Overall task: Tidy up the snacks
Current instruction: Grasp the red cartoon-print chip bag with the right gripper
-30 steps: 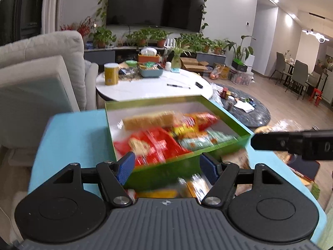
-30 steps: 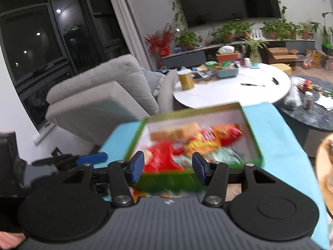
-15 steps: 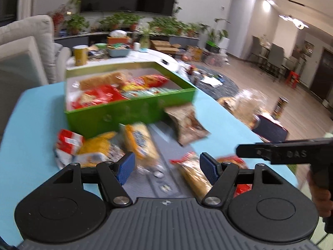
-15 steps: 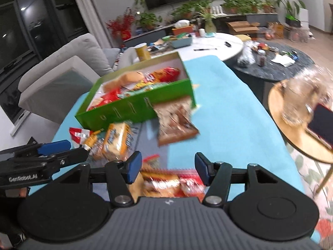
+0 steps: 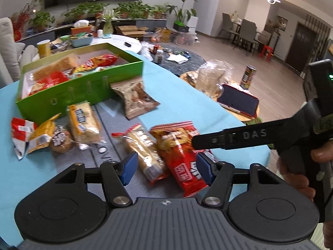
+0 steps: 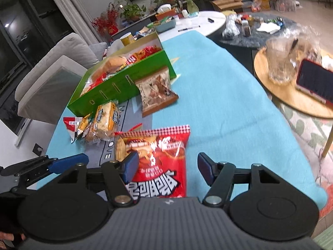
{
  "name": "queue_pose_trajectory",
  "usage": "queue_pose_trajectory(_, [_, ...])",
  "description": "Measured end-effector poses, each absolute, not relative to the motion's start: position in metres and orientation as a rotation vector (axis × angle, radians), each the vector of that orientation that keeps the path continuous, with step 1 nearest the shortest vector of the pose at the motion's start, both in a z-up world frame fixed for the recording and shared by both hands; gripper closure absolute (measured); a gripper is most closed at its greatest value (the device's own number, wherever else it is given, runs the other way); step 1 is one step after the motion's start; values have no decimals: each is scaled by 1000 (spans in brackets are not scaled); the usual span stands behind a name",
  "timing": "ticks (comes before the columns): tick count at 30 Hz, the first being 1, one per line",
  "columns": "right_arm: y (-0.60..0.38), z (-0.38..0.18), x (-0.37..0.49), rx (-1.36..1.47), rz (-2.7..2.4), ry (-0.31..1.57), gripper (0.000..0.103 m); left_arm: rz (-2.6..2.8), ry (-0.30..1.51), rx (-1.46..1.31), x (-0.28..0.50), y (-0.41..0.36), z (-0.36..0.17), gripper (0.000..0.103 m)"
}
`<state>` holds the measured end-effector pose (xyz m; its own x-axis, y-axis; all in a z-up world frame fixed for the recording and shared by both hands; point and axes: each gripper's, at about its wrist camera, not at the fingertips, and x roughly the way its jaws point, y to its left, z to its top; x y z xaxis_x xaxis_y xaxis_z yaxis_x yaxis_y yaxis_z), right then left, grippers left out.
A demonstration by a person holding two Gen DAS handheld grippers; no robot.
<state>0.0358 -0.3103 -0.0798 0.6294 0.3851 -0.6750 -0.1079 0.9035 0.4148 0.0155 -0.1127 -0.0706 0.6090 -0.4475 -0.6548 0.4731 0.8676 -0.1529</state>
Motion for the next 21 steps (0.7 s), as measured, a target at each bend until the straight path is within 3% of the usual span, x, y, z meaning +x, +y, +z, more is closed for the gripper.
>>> queue_pose_trajectory(8, [-319,-92,38,477,303,898,38,-569,810,51,23,-131,-84,52])
queue_pose_trajectory(12, [-318,-95,40,512,335,922,38,-584,840,60,27,-134,-90,67])
queue_pose_trajectory(15, [-316,-96,42,537,375,940,44,-585,841,73,26,-136,-91,67])
queue_pose_trajectory(21, [-299,-80,32,432,370,882,45,-566,804,90,22,-132,-82,67])
